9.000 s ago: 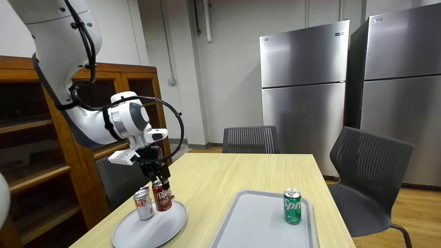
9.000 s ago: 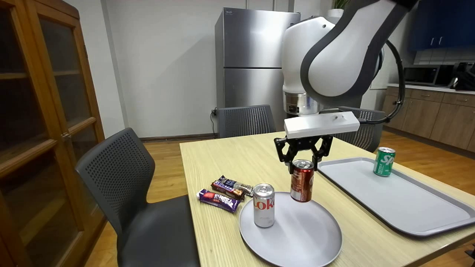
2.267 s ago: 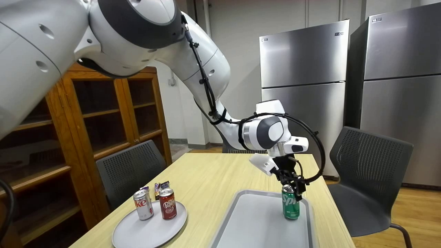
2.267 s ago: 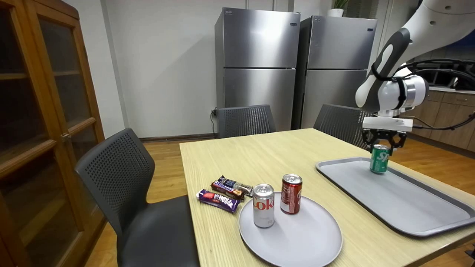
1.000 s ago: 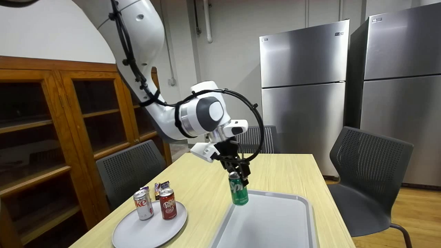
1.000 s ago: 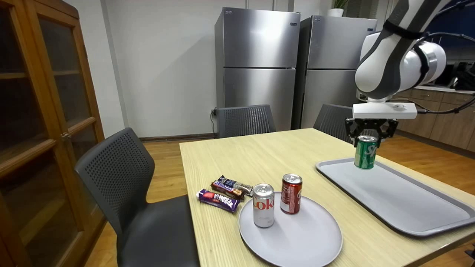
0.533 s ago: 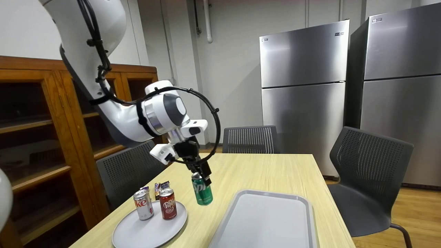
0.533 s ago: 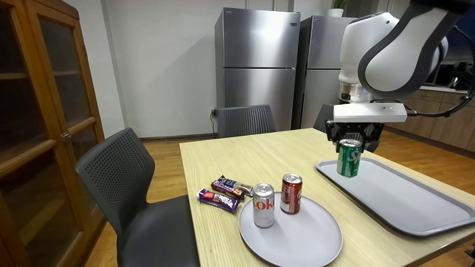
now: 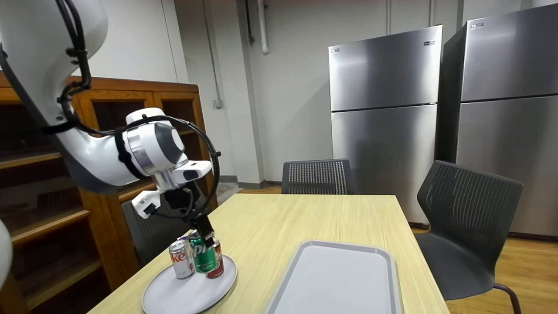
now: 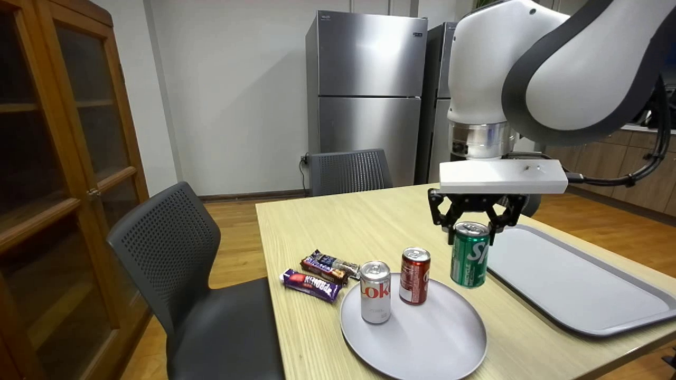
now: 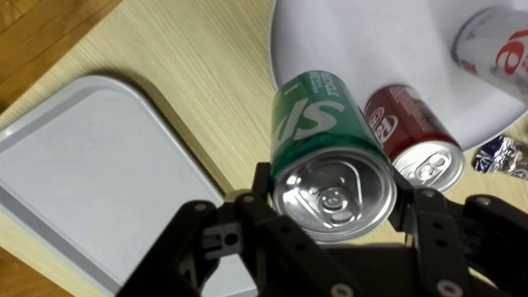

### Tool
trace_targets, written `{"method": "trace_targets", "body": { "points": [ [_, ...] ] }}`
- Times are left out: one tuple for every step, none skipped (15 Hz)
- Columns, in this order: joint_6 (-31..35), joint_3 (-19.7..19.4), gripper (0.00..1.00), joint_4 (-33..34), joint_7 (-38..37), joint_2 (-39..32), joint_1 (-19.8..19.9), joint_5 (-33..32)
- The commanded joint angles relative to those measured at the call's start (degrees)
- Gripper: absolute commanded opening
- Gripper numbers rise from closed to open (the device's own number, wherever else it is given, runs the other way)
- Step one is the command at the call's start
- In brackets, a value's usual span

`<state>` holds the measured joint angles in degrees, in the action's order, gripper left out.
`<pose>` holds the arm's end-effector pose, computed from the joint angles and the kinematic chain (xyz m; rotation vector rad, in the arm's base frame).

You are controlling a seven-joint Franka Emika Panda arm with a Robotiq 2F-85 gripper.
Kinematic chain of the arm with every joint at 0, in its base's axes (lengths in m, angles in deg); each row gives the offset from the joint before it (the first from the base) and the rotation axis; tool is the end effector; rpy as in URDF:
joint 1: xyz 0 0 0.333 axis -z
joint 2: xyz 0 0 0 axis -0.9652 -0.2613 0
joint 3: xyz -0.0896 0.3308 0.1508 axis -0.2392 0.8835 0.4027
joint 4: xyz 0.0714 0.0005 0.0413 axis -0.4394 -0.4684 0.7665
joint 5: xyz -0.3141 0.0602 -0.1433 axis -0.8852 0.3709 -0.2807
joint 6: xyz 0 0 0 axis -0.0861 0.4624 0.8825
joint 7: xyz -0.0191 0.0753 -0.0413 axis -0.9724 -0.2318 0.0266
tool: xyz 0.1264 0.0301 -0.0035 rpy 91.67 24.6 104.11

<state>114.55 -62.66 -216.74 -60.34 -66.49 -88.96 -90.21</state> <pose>0.4001 0.0703 0.3163 2.8732 -0.7283 0.2497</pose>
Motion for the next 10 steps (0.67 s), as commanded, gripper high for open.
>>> {"method": "trace_targets", "body": {
  "points": [
    [-2.7, 6.6, 0.38, -2.6, -1.2, 3.4, 1.8, 3.7],
    [-2.7, 7.8, 0.38, -2.6, -1.0, 3.0, 1.7, 4.8],
    [-2.9, 8.8, 0.38, -2.5, -0.7, 2.7, 1.6, 5.9],
    [-3.0, 9.7, 0.38, -2.4, -0.4, 2.4, 1.6, 6.9],
    [-3.0, 10.3, 0.38, -2.1, 0.0, 2.0, 1.5, 7.7],
    [-3.3, 11.0, 0.38, -1.6, 0.1, 1.5, 1.5, 8.3],
    [-3.0, 11.4, 0.38, -1.5, 0.4, 1.1, 1.5, 8.7],
    [-3.0, 11.7, 0.38, -1.2, 0.4, 0.5, 1.6, 8.8],
    [-2.7, 11.9, 0.38, -1.1, 0.7, 0.1, 1.6, 9.1],
    [-2.5, 11.9, 0.38, -0.8, 0.7, -0.5, 1.7, 8.9]
  ]
}}
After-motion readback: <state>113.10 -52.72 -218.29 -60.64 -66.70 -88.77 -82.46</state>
